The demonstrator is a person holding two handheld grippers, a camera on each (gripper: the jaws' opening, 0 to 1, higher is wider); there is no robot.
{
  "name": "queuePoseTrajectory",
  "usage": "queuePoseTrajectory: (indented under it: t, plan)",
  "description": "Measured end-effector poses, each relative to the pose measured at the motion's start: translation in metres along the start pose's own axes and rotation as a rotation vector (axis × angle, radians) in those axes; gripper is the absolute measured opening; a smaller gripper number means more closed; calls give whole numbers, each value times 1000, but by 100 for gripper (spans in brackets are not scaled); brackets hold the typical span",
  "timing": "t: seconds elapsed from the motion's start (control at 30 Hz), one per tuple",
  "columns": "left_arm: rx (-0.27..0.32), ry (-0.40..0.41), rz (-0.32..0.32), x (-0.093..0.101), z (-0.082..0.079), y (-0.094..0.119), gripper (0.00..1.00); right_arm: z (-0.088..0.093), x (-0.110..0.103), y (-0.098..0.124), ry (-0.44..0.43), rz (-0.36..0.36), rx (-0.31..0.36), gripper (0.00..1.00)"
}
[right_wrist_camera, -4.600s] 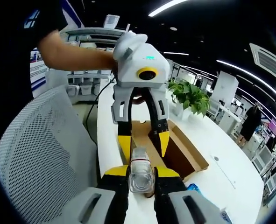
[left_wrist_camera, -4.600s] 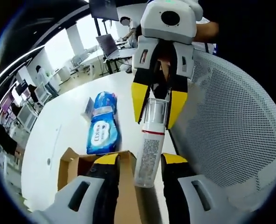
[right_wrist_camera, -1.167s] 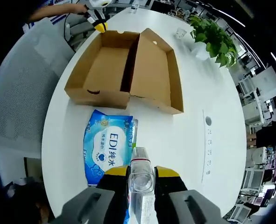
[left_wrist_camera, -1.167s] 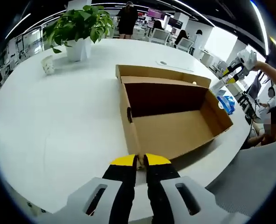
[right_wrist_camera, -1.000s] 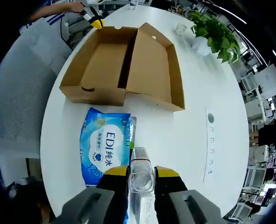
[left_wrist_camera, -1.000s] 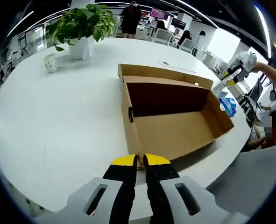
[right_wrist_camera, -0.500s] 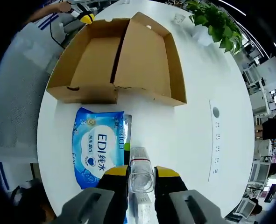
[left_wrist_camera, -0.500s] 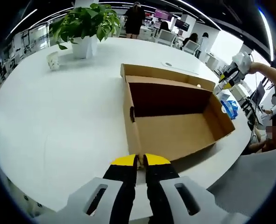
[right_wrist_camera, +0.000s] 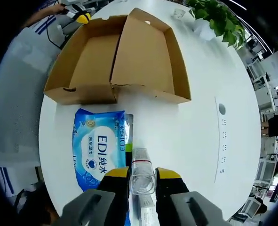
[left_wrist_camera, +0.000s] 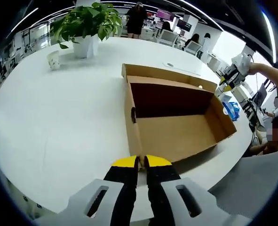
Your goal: Operate the shoe box by opening the lid, removing the specified soft item, and placing it in the target area until the item is outside and the box remains undamaged.
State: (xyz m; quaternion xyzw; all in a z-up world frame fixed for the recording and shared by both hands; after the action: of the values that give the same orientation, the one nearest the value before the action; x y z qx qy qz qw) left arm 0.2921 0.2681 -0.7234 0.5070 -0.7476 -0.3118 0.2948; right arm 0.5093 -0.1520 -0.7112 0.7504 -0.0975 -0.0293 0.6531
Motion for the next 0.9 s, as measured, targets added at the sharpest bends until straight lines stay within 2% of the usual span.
queuePoseTrajectory:
  t: [0.3,0.57,0.9]
  plan:
    - [-2,1,4,-1,0,-1,4,-1,1,0,4,-14,-17,17]
    - [-6,1,4,-1,-1,-2,4,-6,5,3,16,-1,1,19]
    - [-1,-2,4,-1,-1,-1,4,-6,4,3,63,4,-3,18]
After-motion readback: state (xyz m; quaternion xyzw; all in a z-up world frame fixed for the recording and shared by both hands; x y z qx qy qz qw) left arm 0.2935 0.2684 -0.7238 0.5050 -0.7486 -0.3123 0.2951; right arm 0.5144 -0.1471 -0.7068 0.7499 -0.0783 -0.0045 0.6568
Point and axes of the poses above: the point that each gripper's makers call its tool centre point, and the gripper's own axes: y roughly backward along the fingers, x roughly to its right, z roughly out of its underside, the point moved 6 cm from there along y, roughly backward along the fingers, and after that the axes turned 11 degrees about -y, right-handed, at the moved point
